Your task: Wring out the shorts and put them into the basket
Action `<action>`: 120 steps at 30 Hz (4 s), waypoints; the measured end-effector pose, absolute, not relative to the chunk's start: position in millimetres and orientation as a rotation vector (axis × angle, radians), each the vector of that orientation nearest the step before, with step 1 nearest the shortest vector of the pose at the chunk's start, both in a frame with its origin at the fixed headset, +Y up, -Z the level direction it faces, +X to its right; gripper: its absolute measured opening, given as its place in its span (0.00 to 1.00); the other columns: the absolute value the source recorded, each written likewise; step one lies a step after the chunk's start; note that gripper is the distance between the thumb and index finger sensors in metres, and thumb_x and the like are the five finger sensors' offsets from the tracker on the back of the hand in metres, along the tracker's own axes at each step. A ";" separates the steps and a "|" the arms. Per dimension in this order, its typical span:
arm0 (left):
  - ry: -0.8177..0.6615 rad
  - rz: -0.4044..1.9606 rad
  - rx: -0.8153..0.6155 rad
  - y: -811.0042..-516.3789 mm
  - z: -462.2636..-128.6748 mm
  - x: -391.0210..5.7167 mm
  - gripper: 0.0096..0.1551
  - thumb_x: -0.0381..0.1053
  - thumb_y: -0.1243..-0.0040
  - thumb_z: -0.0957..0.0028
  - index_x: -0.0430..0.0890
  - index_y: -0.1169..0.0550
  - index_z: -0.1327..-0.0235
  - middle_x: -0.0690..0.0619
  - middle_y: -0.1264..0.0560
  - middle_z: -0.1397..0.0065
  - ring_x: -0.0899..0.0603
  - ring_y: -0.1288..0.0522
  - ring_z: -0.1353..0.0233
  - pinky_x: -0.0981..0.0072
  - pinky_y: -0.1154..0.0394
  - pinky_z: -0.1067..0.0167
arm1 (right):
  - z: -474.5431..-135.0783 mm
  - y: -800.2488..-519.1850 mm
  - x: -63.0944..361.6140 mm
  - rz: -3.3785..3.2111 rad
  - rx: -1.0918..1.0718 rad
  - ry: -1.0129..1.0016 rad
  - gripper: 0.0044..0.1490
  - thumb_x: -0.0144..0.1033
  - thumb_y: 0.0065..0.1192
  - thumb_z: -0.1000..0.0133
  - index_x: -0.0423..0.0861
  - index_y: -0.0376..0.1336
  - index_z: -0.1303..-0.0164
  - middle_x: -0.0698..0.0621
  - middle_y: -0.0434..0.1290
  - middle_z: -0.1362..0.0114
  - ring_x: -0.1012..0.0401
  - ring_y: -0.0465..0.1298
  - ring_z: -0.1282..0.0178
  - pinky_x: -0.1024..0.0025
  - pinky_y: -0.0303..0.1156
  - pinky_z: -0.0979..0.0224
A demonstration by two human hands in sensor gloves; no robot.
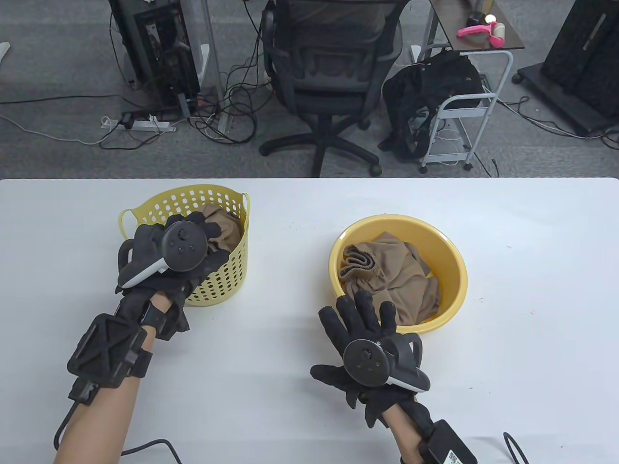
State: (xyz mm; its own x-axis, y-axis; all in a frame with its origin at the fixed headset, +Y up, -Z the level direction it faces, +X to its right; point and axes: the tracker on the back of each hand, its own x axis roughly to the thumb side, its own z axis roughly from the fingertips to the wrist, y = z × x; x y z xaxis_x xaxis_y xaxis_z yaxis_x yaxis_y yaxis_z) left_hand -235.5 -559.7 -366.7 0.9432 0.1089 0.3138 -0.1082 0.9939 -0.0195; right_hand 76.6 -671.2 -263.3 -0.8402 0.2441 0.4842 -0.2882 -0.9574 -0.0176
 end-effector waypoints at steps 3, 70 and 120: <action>-0.372 0.104 0.021 -556.5 -351.2 -227.0 0.35 0.62 0.38 0.42 0.52 0.34 0.24 0.36 0.41 0.13 0.21 0.42 0.17 0.22 0.49 0.32 | -263.0 -671.3 76.5 2.770 0.714 -0.127 0.66 0.74 0.65 0.52 0.43 0.47 0.16 0.32 0.46 0.15 0.30 0.41 0.18 0.21 0.37 0.29; -0.605 0.109 0.004 -701.2 -265.1 -180.0 0.52 0.74 0.43 0.46 0.51 0.45 0.15 0.33 0.53 0.09 0.18 0.54 0.15 0.19 0.55 0.32 | -268.1 -663.1 84.6 2.789 0.669 -0.099 0.66 0.74 0.64 0.51 0.43 0.46 0.15 0.31 0.44 0.15 0.30 0.40 0.18 0.21 0.38 0.28; -0.626 0.129 0.013 -697.1 -260.6 -187.6 0.52 0.74 0.42 0.46 0.52 0.44 0.15 0.34 0.53 0.09 0.18 0.54 0.15 0.18 0.56 0.33 | -449.1 -656.3 116.5 2.978 0.291 0.410 0.66 0.56 0.80 0.56 0.38 0.48 0.18 0.33 0.52 0.18 0.32 0.54 0.19 0.34 0.58 0.25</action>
State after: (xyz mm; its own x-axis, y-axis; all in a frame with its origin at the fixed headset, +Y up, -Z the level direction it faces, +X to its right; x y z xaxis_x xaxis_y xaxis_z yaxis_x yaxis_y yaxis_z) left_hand -187.6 -697.1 -260.6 0.8023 0.1168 0.5853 -0.1246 0.9918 -0.0272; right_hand 116.5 -656.3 -449.1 -0.9742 0.1451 0.1726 -0.0930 -0.9559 0.2786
